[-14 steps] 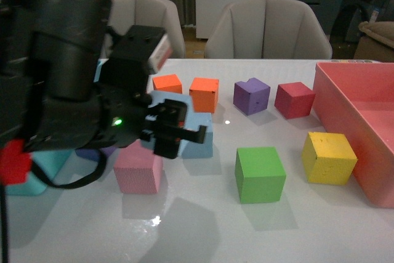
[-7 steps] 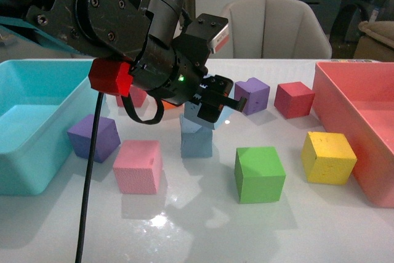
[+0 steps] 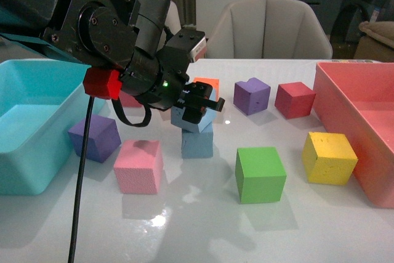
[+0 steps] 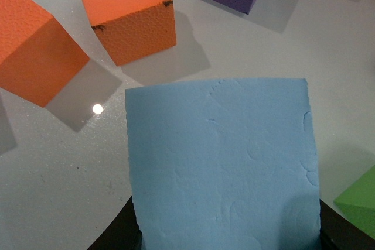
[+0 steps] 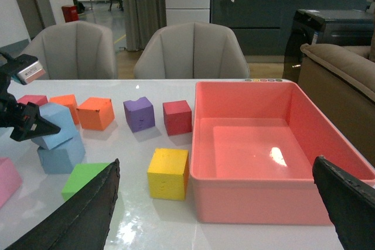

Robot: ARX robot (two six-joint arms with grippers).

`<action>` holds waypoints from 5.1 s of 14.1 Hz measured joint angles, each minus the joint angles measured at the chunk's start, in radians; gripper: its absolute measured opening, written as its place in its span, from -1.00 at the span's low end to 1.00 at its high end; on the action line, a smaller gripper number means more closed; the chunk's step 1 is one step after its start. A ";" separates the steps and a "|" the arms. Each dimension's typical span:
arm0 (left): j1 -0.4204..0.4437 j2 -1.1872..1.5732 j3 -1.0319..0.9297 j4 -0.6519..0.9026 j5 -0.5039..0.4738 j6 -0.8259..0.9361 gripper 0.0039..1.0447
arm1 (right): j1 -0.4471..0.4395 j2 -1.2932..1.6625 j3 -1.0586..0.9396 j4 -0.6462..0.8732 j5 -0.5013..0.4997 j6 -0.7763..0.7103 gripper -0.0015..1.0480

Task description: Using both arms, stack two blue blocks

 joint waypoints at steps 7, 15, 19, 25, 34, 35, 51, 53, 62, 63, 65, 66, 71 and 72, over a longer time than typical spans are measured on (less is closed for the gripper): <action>-0.006 0.002 -0.001 -0.002 -0.008 -0.008 -0.12 | 0.000 0.000 0.000 0.000 0.000 0.000 0.88; -0.019 -0.032 -0.019 0.059 -0.016 -0.004 0.88 | 0.000 0.000 0.000 0.000 0.000 0.000 0.87; -0.029 -0.435 -0.359 0.423 0.013 -0.158 0.88 | 0.000 0.000 0.000 0.000 0.000 0.000 0.88; -0.060 -0.709 -0.640 0.602 -0.127 -0.165 0.79 | 0.000 0.000 0.000 0.000 0.000 0.000 0.87; 0.266 -1.598 -1.371 0.505 -0.229 -0.153 -0.97 | 0.000 0.000 0.000 0.000 0.000 0.000 0.87; 0.280 -1.615 -1.376 0.494 -0.216 -0.153 -0.97 | 0.000 0.000 0.000 0.000 0.000 0.000 0.87; 0.364 -1.987 -1.456 0.225 -0.129 -0.151 -0.97 | 0.000 0.000 0.000 0.000 0.000 0.000 0.88; 0.364 -2.022 -1.456 0.183 -0.129 -0.151 -0.97 | 0.000 0.000 0.000 0.000 0.000 0.000 0.87; 0.364 -2.200 -1.455 -0.006 -0.129 -0.151 -0.10 | 0.000 0.000 0.000 0.000 0.000 0.000 0.87; 0.364 -2.201 -1.455 -0.006 -0.129 -0.151 -0.06 | 0.000 0.000 0.000 0.000 0.000 0.000 0.87; 0.364 -2.201 -1.455 -0.006 -0.129 -0.151 0.08 | 0.000 0.000 0.000 0.000 0.000 0.000 0.87; 0.364 -2.201 -1.455 -0.006 -0.129 -0.151 0.11 | 0.000 0.000 0.000 0.000 0.000 0.000 0.88; 0.364 -2.201 -1.455 -0.006 -0.129 -0.150 0.88 | 0.000 0.000 0.000 0.000 0.000 0.000 0.87; 0.364 -2.200 -1.455 -0.006 -0.129 -0.150 0.88 | 0.000 0.000 0.000 0.000 0.000 0.000 0.87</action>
